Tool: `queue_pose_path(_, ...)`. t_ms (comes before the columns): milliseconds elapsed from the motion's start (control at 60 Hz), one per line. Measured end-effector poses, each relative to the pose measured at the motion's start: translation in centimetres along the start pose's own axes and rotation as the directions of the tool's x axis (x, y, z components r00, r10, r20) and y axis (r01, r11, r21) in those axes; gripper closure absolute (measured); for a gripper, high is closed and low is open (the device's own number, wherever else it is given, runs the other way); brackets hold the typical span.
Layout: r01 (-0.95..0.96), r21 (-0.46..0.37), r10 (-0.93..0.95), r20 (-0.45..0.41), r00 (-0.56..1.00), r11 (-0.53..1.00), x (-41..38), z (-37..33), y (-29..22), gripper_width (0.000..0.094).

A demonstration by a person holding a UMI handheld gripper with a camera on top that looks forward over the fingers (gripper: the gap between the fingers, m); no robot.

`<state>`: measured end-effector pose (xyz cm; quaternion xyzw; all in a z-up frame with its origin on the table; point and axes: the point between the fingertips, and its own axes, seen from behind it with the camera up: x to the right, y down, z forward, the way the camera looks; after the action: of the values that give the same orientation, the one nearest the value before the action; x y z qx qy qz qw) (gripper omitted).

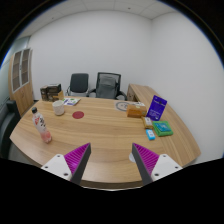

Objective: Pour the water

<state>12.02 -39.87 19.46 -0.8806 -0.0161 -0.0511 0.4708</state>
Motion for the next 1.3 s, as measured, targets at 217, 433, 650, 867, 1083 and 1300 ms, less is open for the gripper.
queue_pose_path(217,0.026,-0.020,-0.027,-0.026,0.999,0.999,-2.4,0.2,1.9,0.0080)
queue_pose_path(433,0.006,-0.015,-0.006,-0.031,1.000,1.000,-9.4,0.2,4.9,0.0079)
queue_pose_path(650,-0.021,0.016,0.020,0.045,0.999,1.000,-22.8,0.6,6.4,0.0078)
queue_pose_path(867,-0.018,0.121,0.004,0.116,0.993,0.993,-34.2,4.4,2.9,0.0077)
queue_pose_path(1083,-0.066,0.173,0.051,0.091,0.995,0.983,-37.1,12.4,-0.4,0.0083)
queue_pose_path(1300,-0.060,0.184,0.047,0.072,0.996,0.981,-36.9,18.0,-0.4,0.0376)
